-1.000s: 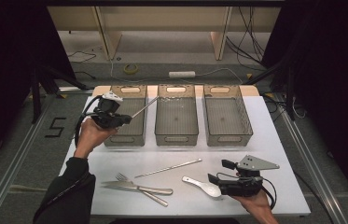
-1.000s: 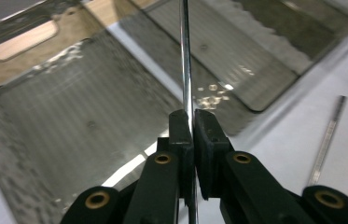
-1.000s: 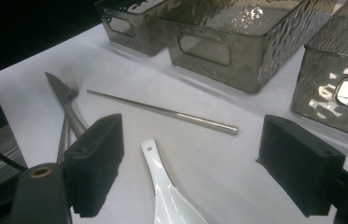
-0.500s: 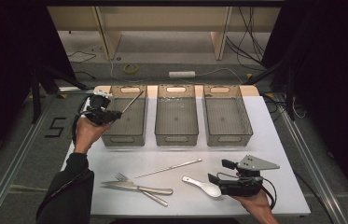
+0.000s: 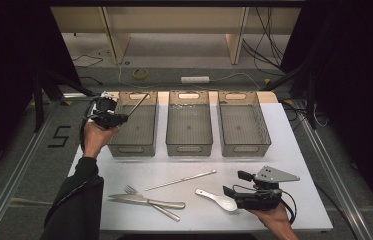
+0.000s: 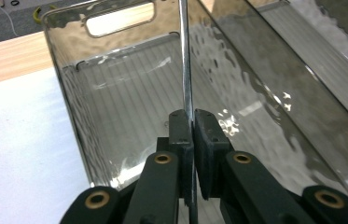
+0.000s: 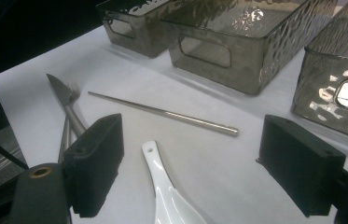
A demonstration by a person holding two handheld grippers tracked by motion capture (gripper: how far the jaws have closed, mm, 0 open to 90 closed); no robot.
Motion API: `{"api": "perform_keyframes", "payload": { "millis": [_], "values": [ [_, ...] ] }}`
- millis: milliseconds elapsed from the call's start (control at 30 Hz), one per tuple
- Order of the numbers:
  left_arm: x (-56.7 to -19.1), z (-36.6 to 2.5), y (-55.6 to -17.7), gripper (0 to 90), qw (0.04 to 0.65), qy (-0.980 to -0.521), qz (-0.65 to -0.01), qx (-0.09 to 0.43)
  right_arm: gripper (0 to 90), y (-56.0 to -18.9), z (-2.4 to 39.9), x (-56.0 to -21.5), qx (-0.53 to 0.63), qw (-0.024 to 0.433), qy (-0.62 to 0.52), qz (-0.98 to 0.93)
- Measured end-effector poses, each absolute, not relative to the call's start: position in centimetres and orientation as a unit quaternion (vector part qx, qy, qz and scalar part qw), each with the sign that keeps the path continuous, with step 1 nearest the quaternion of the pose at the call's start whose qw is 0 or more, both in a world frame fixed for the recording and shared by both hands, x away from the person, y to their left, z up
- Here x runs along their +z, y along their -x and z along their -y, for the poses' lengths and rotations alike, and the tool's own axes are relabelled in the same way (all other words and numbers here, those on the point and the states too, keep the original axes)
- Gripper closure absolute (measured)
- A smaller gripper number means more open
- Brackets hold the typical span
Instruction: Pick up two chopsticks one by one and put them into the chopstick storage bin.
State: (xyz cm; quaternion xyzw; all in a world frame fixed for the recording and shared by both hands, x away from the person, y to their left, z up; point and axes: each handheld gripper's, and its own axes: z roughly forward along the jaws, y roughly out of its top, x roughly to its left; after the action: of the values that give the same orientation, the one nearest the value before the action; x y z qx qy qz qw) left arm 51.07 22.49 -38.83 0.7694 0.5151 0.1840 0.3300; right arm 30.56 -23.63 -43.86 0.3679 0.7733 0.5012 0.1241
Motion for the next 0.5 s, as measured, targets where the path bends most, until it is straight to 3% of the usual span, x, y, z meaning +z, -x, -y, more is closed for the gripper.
{"api": "perform_keyframes", "payload": {
  "millis": [500],
  "values": [
    [-40.7,-22.9,-52.8,85.3,0.313,-0.745,-0.558,0.188,22.9,-30.5,23.6,-43.8,0.502,0.123,-0.365,-0.774]
  ]
}}
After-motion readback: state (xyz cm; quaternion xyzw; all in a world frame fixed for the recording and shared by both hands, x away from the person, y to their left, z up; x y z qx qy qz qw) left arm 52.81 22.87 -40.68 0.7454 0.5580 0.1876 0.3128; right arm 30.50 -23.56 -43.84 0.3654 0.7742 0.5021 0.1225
